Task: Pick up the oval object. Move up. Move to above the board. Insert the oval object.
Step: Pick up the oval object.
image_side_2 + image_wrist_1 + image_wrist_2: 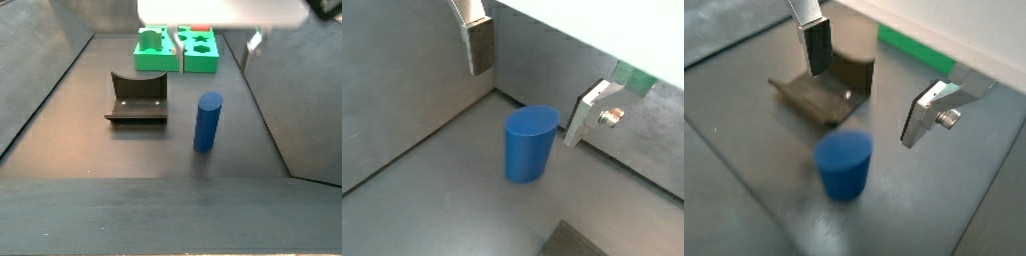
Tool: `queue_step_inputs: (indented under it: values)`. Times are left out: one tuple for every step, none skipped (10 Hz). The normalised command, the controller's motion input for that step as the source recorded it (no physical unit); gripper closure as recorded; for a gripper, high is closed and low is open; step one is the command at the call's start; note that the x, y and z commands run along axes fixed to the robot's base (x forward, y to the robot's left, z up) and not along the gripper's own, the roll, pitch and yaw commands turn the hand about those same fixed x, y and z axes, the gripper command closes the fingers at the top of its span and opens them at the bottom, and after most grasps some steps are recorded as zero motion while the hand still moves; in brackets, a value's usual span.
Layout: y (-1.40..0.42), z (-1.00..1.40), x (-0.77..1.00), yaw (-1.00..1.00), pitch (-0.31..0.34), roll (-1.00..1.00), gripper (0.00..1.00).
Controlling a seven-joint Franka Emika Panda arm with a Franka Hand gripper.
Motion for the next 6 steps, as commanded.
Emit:
queue_step_inputs:
  values:
    - [0.31,-0.84,0.04,-0.73,0.019,0.0,0.0]
    - [0.36,-0.4,0.17,-0.51,0.004,-0.14,0.0]
    - [0.0,0.0,0.0,0.0,-0.013,0.0,0.0]
    - [0.0,-0.54,0.0,0.01,0.0,0.05,0.0]
    - [0.0,-0.54,0.0,0.0,0.0,0.05,0.0]
    - [0.0,-0.35,0.0,0.0,0.0,0.0,0.0]
